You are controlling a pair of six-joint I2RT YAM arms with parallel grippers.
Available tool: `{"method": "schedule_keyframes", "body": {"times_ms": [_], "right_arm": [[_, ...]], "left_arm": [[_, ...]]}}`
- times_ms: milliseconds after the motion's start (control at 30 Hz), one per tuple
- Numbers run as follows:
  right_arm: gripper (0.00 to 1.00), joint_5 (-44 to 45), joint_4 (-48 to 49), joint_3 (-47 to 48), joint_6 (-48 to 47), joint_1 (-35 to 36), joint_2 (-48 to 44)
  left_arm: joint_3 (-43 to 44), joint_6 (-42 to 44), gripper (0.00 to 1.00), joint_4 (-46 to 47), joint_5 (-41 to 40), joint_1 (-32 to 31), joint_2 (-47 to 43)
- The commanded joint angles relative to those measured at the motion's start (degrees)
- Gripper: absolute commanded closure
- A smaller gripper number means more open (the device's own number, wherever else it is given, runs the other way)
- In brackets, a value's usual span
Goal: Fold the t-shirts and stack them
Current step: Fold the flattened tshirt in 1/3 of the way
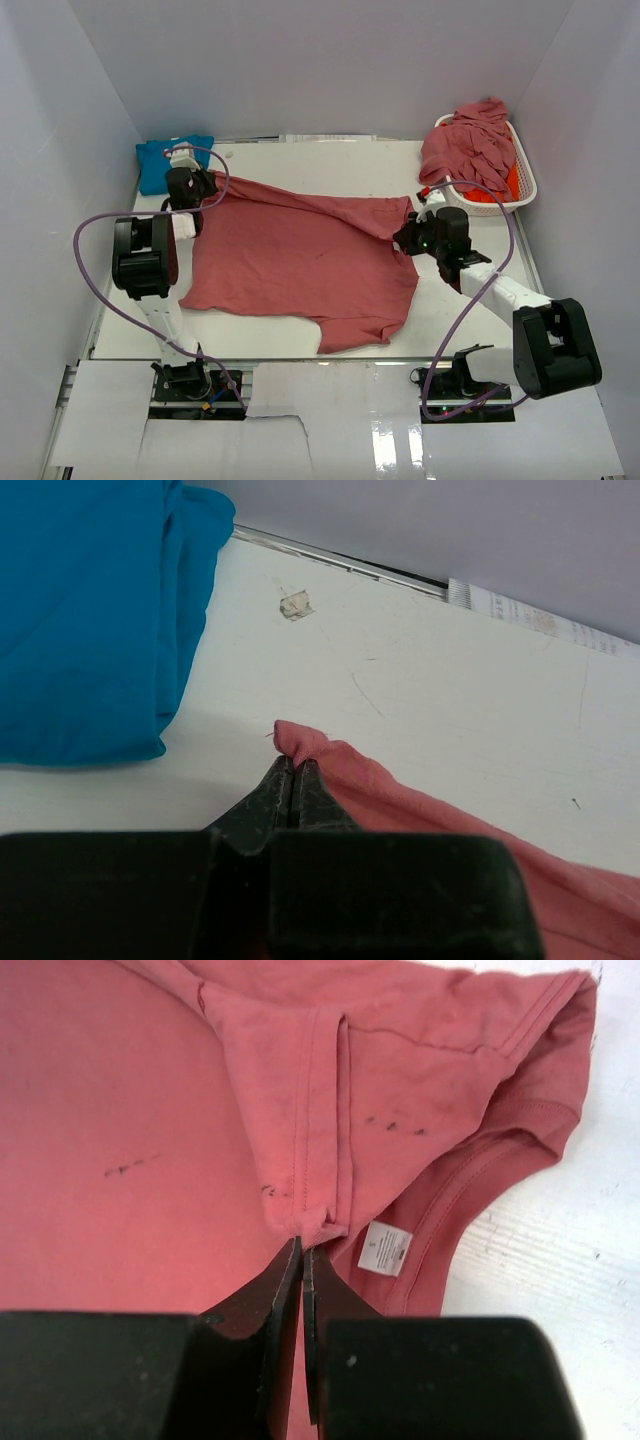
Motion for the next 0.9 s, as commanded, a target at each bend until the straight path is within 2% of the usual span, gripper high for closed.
{"method": "schedule_keyframes", "body": {"times_ms": [0, 567, 867], "right_arm": [[0.92, 1.07, 1.33, -1.19, 0.53, 0.75, -1.86], [0.92, 2.74, 0.19, -4.53, 1.23, 3.83, -0.63], [0.92, 6.42, -1.74, -4.71, 2.02, 5.67, 1.47]], "left_arm": [[-0.87, 0.49, 1.0, 0.91, -0.99, -0.01, -4.8], [-4.3, 1.11, 1.0, 0.39, -3.09, -0.01, -7.35], [-4.83, 1.11, 1.0, 0.39, -2.66, -0.01, -8.49]]}}
